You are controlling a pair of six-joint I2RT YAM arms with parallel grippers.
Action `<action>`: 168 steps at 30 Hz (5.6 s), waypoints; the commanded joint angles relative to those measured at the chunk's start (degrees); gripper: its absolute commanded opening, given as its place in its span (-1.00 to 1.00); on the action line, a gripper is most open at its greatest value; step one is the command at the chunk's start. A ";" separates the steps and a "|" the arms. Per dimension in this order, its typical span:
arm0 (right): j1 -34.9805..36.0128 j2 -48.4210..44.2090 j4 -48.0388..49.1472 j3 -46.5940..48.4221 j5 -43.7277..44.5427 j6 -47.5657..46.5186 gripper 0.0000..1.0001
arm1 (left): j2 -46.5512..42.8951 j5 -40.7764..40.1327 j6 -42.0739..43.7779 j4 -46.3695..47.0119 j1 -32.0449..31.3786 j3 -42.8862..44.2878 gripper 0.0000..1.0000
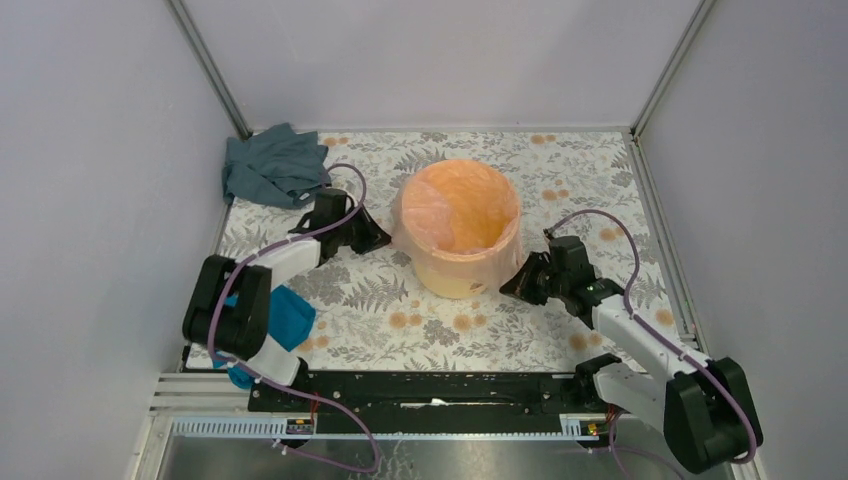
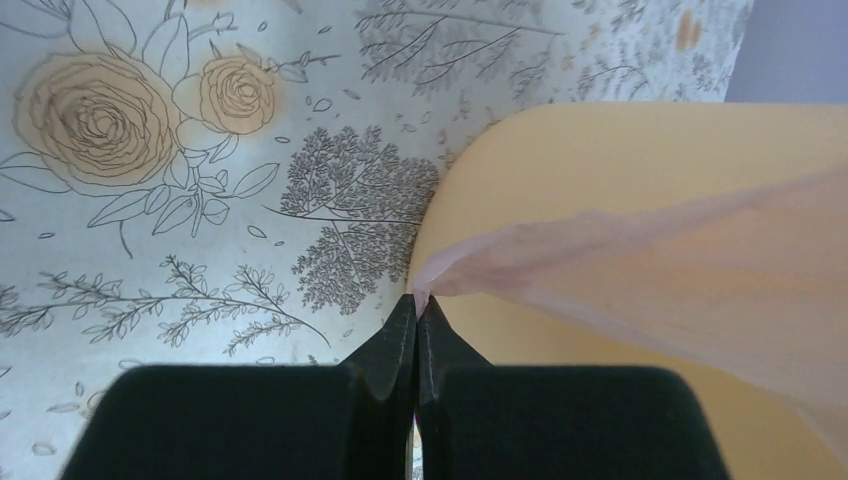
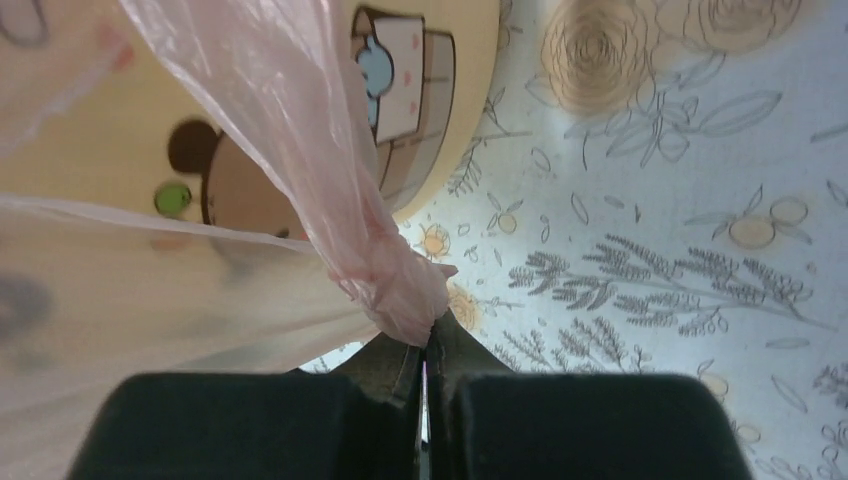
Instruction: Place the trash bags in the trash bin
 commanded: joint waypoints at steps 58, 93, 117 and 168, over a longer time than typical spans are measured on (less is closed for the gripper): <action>15.10 35.78 -22.51 53.52 33.98 -29.16 0.61 | 0.60 4.35 -6.03 12.77 -7.25 -3.79 -0.72; 19.80 38.12 -24.52 57.14 30.38 -27.34 0.99 | 0.82 4.27 -6.39 12.28 -7.80 -2.80 -0.72; 19.22 44.91 -12.40 57.53 58.36 -39.16 -0.03 | -0.04 4.30 -6.76 12.01 -8.02 -2.66 -0.72; 18.71 45.98 -19.21 53.56 30.41 -33.55 0.68 | 2.67 4.80 -6.13 11.84 -8.55 -0.40 -0.67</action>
